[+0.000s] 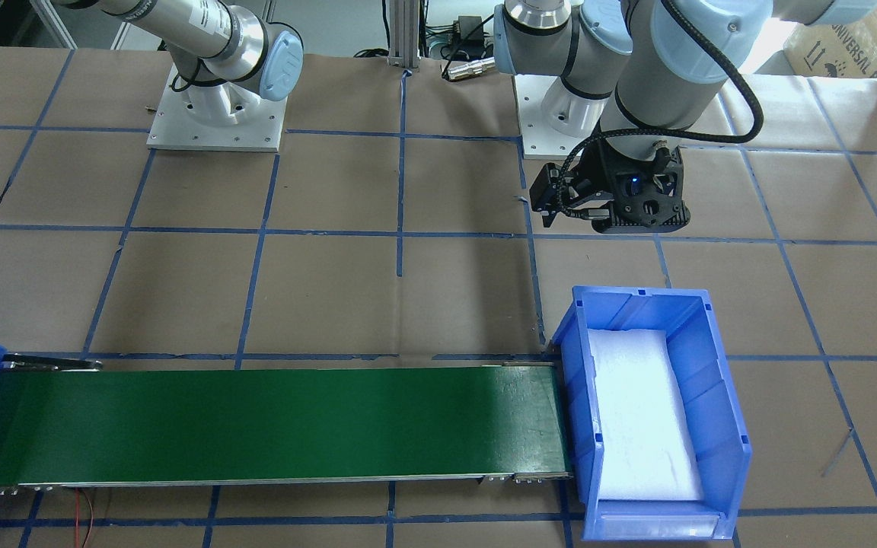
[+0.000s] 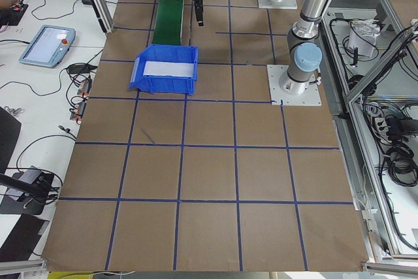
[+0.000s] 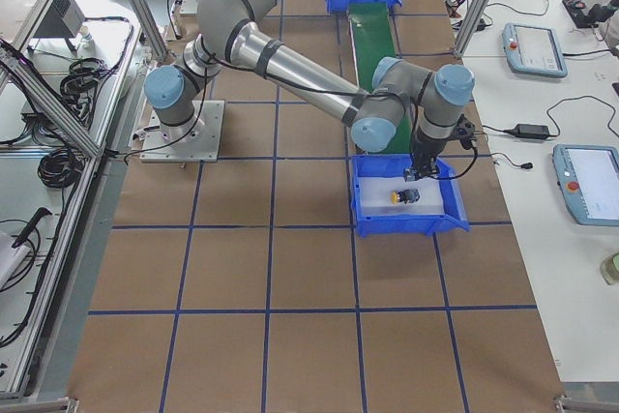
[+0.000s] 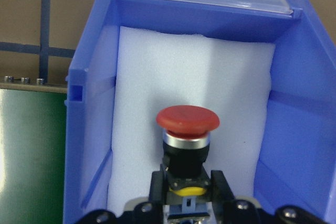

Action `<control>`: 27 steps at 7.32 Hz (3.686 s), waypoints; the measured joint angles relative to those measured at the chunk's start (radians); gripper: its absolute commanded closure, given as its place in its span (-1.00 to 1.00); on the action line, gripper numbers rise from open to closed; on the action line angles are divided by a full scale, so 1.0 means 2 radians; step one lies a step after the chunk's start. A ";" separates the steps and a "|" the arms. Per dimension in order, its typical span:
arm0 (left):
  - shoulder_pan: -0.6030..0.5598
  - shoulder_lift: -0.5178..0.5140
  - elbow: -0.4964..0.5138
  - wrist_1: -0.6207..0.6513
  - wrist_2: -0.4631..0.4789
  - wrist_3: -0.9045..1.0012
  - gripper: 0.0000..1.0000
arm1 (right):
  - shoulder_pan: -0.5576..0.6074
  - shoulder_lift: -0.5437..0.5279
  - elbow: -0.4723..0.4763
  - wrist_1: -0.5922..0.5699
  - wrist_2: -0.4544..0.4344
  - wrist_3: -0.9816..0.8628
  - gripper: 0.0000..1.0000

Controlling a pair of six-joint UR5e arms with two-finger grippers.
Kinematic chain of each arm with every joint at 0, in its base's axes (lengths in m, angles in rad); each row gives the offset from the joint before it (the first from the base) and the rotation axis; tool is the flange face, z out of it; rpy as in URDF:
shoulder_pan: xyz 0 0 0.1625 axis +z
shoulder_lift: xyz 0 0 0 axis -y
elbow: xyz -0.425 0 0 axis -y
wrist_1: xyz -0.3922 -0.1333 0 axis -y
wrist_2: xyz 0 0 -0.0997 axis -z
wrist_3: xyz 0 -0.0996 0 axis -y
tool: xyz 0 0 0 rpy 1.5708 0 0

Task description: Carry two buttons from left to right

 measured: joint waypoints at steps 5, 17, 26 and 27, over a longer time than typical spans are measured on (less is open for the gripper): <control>0.000 0.000 -0.001 0.000 0.000 0.000 -1.00 | -0.020 0.041 -0.022 -0.002 0.010 -0.022 0.19; 0.000 0.000 -0.001 0.000 0.001 -0.001 -1.00 | 0.120 -0.110 -0.003 0.209 0.004 0.050 -0.99; -0.010 -0.010 0.003 -0.002 0.000 0.001 -1.00 | 0.300 -0.236 0.119 0.182 0.010 0.340 -0.99; -0.014 -0.012 0.003 0.001 -0.001 0.001 -1.00 | 0.294 -0.236 0.119 0.183 0.011 0.340 -0.99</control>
